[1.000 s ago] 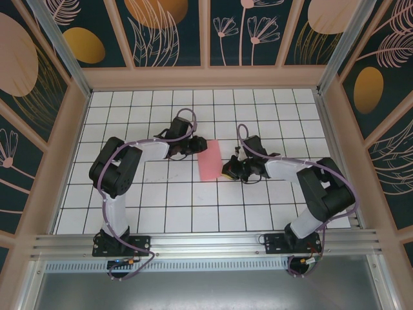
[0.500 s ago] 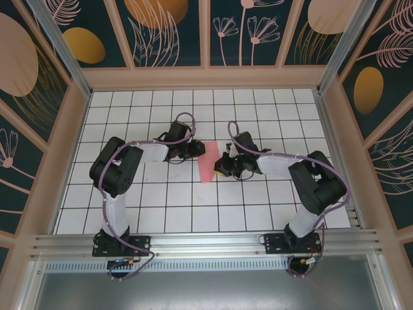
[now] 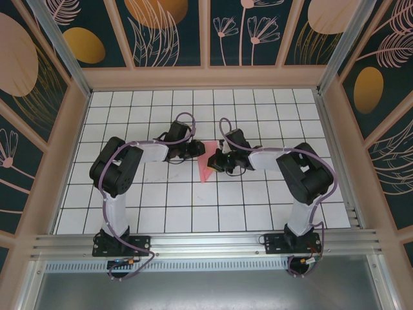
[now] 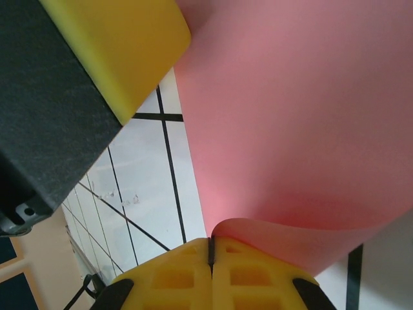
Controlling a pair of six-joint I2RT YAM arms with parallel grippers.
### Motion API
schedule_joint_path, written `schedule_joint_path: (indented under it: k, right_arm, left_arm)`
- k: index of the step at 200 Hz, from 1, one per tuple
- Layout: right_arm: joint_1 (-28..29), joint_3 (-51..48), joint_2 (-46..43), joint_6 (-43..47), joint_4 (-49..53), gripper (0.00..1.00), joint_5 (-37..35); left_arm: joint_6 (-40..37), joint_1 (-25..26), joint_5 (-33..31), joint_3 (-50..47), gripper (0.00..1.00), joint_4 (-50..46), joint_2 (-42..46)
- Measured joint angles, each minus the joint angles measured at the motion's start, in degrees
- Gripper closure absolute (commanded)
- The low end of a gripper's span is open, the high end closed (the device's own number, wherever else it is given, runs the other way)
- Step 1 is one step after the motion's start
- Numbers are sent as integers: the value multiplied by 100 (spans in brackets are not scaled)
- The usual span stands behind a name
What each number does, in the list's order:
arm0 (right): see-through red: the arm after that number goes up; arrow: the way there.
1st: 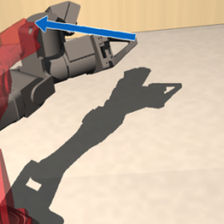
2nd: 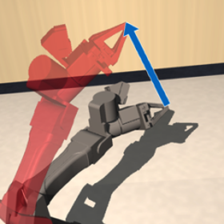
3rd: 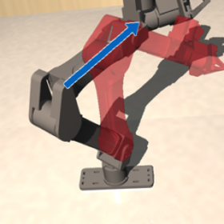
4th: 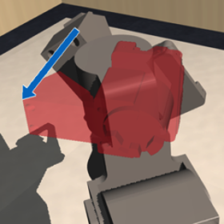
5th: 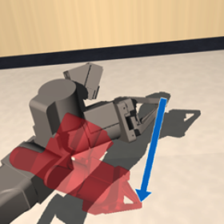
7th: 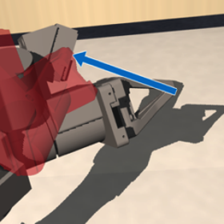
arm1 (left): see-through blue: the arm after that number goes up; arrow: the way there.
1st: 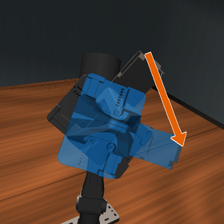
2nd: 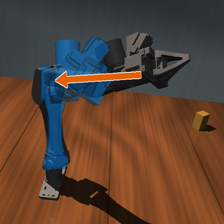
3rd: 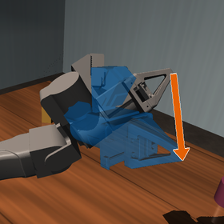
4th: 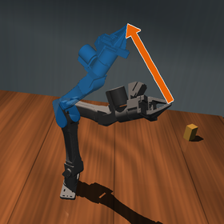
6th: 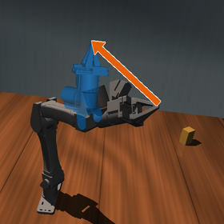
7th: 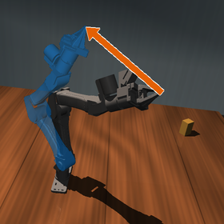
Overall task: Fold a paper plane with a square sheet of paper (pick it up from the middle)
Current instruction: Third fold the triangle at the center of the table.
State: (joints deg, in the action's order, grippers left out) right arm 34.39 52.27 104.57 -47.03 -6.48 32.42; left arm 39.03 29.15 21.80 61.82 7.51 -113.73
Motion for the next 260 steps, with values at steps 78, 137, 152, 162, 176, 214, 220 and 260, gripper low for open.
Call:
schedule_joint_path:
  k: [78, 137, 152, 162, 176, 214, 220, 260]
  right_arm:
    - [55, 149, 227, 0, -236, 100, -111]
    - [55, 149, 293, 2, -374, 100, -109]
    - [59, 157, 328, 4, -411, 100, -109]
    - [61, 177, 365, 7, -411, 100, -109]
    - [63, 203, 420, 7, -417, 100, -109]
    - [66, 214, 479, 24, -424, 100, -109]
    - [66, 223, 485, 26, -417, 100, -109]
    - [76, 337, 520, 72, -407, 100, -105]
  left_arm:
    - [0, 0, 7, 0, 68, 2, 0]
    - [0, 0, 15, 0, 68, 7, 0]
    - [0, 0, 17, 0, 68, 7, 0]
    - [0, 0, 17, 0, 68, 7, 0]
    - [0, 0, 17, 0, 68, 9, 0]
    - [0, 0, 17, 0, 68, 9, 0]
    - [0, 0, 20, 0, 68, 9, 0]
    - [0, 0, 20, 0, 68, 11, 0]
